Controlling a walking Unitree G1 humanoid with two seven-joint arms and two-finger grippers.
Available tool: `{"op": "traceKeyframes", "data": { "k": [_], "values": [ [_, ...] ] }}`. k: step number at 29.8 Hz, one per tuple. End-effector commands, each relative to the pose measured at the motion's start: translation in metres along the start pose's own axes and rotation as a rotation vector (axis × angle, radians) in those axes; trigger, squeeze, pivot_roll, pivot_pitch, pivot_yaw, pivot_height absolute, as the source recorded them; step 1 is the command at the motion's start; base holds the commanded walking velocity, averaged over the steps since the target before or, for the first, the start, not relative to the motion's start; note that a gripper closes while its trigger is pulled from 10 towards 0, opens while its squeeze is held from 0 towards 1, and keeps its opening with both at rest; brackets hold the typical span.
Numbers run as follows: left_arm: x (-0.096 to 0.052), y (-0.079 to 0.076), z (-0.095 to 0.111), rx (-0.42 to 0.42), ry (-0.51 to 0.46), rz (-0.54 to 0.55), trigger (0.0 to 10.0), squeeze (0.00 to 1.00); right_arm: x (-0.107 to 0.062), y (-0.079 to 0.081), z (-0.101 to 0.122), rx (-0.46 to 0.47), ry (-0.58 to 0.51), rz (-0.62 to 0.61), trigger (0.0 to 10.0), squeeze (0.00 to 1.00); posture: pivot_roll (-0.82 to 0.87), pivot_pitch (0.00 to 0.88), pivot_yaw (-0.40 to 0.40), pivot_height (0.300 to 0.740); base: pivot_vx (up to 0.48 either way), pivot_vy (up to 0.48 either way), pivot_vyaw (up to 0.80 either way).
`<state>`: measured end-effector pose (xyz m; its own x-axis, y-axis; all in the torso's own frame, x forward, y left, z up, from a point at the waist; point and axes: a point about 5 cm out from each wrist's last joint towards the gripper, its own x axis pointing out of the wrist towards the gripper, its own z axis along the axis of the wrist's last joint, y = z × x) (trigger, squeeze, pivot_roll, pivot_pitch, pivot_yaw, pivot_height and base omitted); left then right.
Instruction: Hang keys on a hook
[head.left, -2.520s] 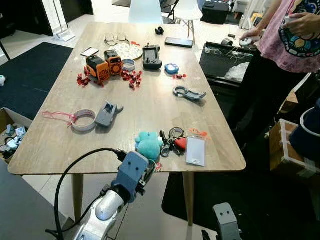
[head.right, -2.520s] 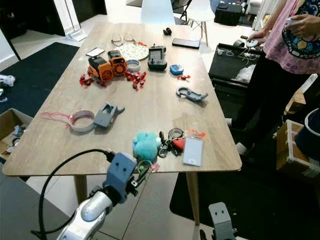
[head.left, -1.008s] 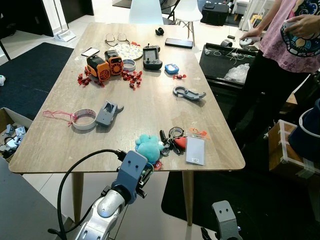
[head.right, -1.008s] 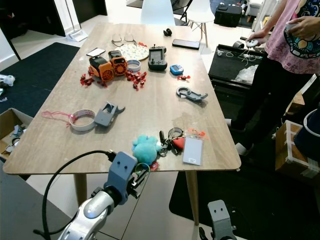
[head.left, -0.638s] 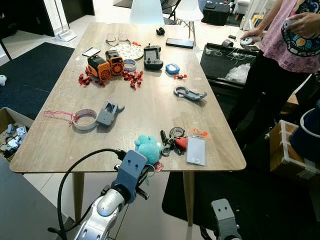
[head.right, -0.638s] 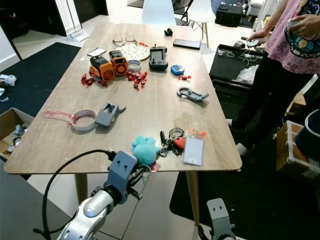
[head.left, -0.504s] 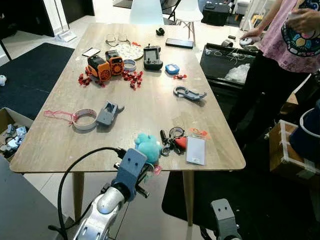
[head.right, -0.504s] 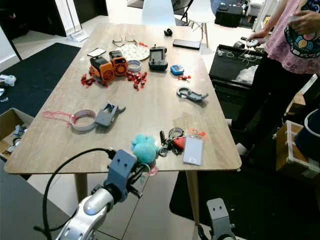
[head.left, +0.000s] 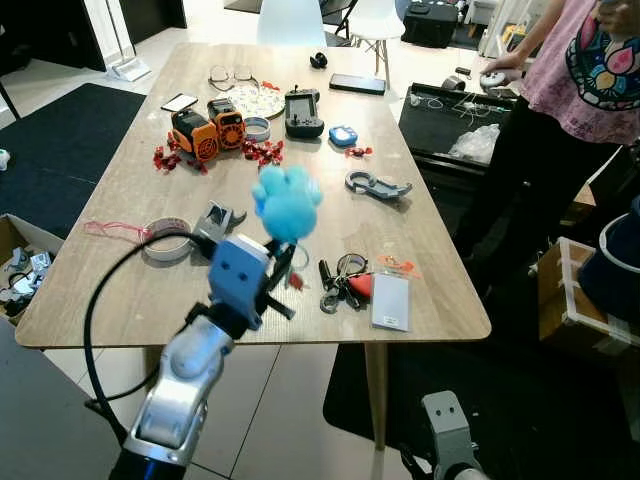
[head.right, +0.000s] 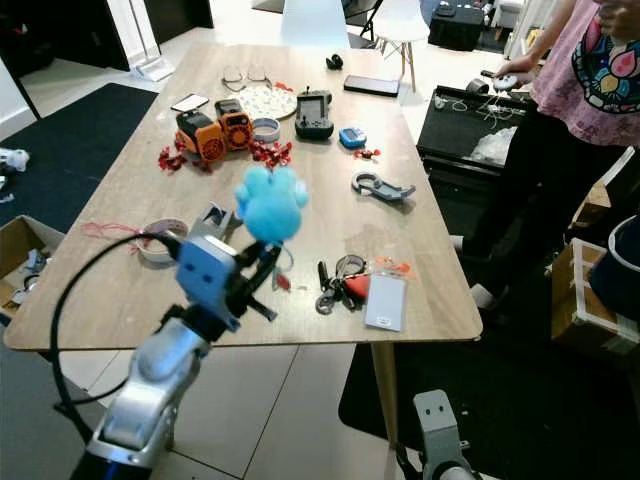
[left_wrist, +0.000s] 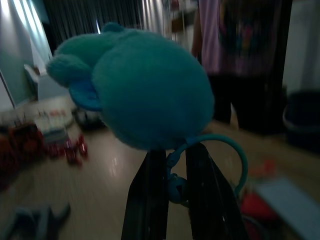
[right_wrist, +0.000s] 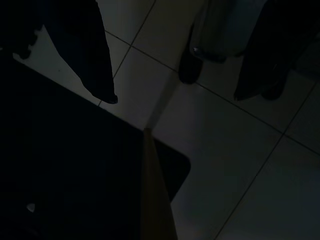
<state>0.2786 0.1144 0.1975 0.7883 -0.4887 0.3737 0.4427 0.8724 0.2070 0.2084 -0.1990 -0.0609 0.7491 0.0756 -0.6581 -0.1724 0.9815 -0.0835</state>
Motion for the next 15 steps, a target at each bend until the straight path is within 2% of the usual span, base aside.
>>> {"op": "traceKeyframes", "data": {
  "k": [1,3,5,8,11,15],
  "values": [
    [0.002,0.000,0.000,-0.079,-0.011,0.044,10.0,0.00,-0.003,-0.001,-0.008,0.020,0.033,-0.009,10.0,0.00,0.04,0.072,-0.046,0.740,0.000,0.000,0.00],
    [0.004,0.005,-0.002,-0.155,-0.003,0.128,10.0,0.00,-0.003,-0.001,-0.008,0.019,0.032,-0.009,10.0,0.00,0.04,0.070,-0.045,0.740,0.000,0.000,0.00],
    [0.005,0.008,-0.005,-0.169,0.020,0.165,10.0,0.00,-0.003,-0.001,-0.008,0.019,0.031,-0.009,10.0,0.00,0.04,0.070,-0.045,0.740,0.000,0.000,0.00],
    [0.005,0.011,-0.014,-0.139,0.078,0.209,10.0,0.00,-0.003,-0.001,-0.008,0.020,0.030,-0.010,10.0,0.00,0.04,0.067,-0.042,0.740,0.000,0.000,0.00],
    [0.005,0.012,-0.020,-0.036,0.128,0.180,10.0,0.00,-0.003,-0.002,-0.009,0.021,0.031,-0.012,10.0,0.00,0.04,0.065,-0.041,0.740,0.000,0.000,0.00],
    [0.004,0.015,-0.026,0.016,0.185,0.163,10.0,0.00,-0.003,-0.002,-0.009,0.022,0.032,-0.013,10.0,0.00,0.04,0.066,-0.040,0.740,0.000,0.000,0.00]
  ]
}}
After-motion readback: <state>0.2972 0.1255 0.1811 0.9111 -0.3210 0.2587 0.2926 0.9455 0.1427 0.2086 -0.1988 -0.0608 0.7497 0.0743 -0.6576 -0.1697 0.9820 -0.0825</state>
